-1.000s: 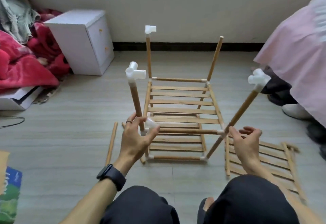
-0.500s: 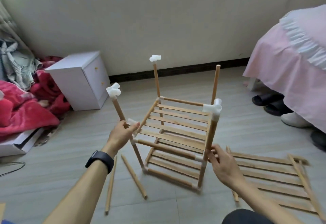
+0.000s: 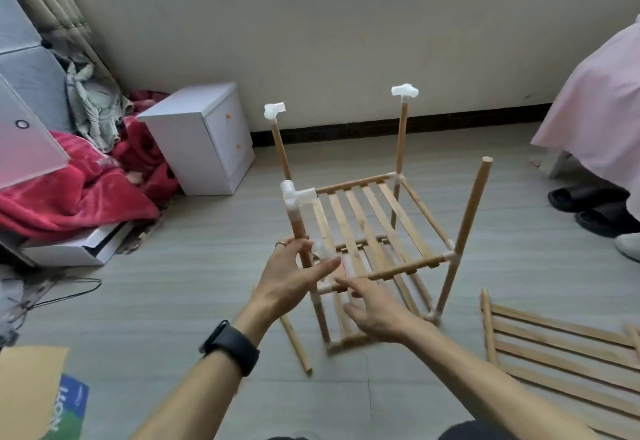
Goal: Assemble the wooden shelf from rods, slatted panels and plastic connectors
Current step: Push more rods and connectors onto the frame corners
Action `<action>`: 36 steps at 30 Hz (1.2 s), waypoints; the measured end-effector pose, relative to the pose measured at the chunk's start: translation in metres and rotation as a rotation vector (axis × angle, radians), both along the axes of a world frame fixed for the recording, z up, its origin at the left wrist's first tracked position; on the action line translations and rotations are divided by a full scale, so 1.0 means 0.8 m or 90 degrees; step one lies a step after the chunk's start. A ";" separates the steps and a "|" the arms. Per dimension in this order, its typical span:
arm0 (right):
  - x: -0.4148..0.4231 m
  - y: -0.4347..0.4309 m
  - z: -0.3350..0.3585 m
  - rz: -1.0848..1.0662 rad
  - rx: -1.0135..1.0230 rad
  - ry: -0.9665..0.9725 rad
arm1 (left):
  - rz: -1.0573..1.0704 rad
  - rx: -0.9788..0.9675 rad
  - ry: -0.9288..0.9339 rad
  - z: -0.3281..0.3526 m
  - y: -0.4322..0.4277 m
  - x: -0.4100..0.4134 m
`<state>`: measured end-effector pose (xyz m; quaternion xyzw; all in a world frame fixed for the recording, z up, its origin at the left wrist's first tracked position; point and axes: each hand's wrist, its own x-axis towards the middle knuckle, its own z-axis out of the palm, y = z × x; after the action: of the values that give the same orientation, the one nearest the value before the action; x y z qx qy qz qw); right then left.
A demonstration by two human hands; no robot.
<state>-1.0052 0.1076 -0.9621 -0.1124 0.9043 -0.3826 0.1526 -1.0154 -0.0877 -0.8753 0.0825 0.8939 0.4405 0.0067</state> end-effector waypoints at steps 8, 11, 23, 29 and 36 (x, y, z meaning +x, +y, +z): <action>-0.026 0.111 -0.033 -0.108 0.432 0.083 | 0.093 0.007 0.037 -0.014 -0.017 -0.029; -0.024 0.101 -0.034 -0.093 0.424 0.117 | 0.132 0.018 0.054 -0.014 -0.015 -0.038; 0.009 0.095 -0.051 -0.074 0.380 0.179 | 0.125 0.053 -0.017 0.004 -0.031 -0.034; 0.006 0.115 -0.038 -0.047 0.404 0.122 | 0.019 -0.024 -0.150 0.027 -0.029 0.004; -0.008 0.090 0.089 0.009 0.133 -0.036 | -0.202 0.184 -0.410 0.064 0.018 0.021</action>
<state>-1.0118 0.1800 -0.8905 -0.0915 0.9338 -0.2881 0.1916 -0.9985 -0.0729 -0.8240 0.0769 0.7510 0.5586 0.3436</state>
